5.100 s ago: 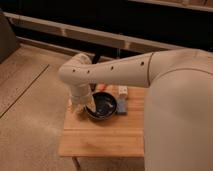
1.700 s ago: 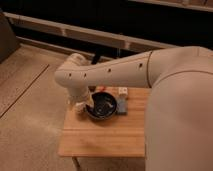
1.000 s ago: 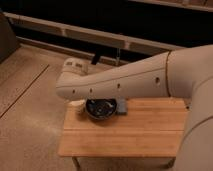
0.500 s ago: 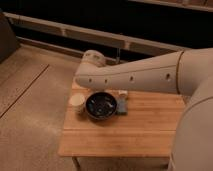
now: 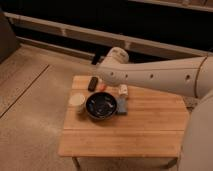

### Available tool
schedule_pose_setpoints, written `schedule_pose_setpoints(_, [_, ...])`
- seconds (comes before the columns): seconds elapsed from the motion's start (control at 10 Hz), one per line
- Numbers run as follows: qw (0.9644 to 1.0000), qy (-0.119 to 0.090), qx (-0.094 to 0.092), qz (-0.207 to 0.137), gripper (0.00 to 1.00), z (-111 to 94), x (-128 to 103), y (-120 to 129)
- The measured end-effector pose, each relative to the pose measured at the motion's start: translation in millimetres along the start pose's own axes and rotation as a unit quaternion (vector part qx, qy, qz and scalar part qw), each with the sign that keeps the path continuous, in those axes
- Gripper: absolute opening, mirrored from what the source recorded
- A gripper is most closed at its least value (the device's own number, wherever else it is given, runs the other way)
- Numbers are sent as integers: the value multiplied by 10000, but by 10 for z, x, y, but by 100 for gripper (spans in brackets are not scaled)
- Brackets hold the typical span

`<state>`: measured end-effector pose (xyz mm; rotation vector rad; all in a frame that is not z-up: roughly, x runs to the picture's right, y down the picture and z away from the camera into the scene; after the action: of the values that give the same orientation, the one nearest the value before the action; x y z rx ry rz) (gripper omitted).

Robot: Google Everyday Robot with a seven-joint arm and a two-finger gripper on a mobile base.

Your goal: Place the white sponge in the ceramic cup

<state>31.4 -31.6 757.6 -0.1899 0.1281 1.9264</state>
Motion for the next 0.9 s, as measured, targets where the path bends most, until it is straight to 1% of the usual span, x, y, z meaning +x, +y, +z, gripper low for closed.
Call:
schedule_pose_setpoints(0.1, [9999,-15,-164,-6,65,3,1,104])
schedule_pose_setpoints(0.2, [9997,-17,-253,-29,65,2,13,178])
schedule_pose_setpoints(0.4, [9997,-33,-226,-8,65,-1,-8,134])
schedule_pose_setpoints(0.5, [9998,-32,-190,-52,65,6,2,140])
schedule_pose_setpoints(0.6, [9999,-10,-68,-129,65,49,11,89])
schedule_pose_setpoints(0.7, [9994,28,236,-238,65,129,-14,-122])
schedule_pose_setpoints(0.8, [9986,73,452,-249,65,203,-56,-305])
schedule_pose_setpoints(0.9, [9978,125,628,-193,65,281,-100,-447])
